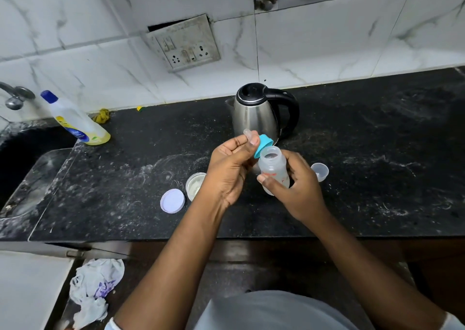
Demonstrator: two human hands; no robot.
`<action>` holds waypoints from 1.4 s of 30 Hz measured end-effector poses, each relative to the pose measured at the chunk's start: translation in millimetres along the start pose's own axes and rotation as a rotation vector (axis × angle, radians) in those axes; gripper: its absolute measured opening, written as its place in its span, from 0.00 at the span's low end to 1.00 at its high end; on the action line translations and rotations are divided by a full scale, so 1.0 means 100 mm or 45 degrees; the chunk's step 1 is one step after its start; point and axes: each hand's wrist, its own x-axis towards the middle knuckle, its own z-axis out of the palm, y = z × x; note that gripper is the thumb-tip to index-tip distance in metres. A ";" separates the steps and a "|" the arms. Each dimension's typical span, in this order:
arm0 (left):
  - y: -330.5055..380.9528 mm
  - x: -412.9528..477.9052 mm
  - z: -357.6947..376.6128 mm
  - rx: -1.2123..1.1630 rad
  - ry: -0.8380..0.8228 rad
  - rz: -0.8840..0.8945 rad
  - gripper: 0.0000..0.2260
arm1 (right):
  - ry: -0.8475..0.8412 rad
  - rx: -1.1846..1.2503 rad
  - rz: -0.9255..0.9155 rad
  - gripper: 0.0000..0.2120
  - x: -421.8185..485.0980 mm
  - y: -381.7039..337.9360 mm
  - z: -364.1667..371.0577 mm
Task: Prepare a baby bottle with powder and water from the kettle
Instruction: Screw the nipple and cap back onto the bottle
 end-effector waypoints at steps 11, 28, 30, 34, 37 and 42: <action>0.11 -0.06 -0.03 0.470 -0.091 0.343 0.16 | 0.123 -0.269 -0.030 0.25 -0.01 -0.19 0.08; 0.34 -0.11 -0.04 0.640 -0.314 0.202 0.29 | 0.010 0.301 0.101 0.14 -0.04 -0.21 0.09; 0.39 -0.10 -0.08 0.615 -0.443 0.138 0.30 | -0.043 0.408 0.112 0.14 -0.04 -0.22 0.09; 0.42 -0.12 -0.03 0.490 -0.502 0.038 0.32 | -0.087 0.445 0.111 0.15 -0.04 -0.24 0.12; 0.34 -0.13 0.06 0.623 -0.302 0.181 0.38 | -0.076 0.420 0.116 0.16 -0.02 -0.24 0.12; 0.21 -0.09 0.01 0.695 -0.159 0.339 0.36 | -0.063 0.380 0.109 0.17 -0.02 -0.23 0.11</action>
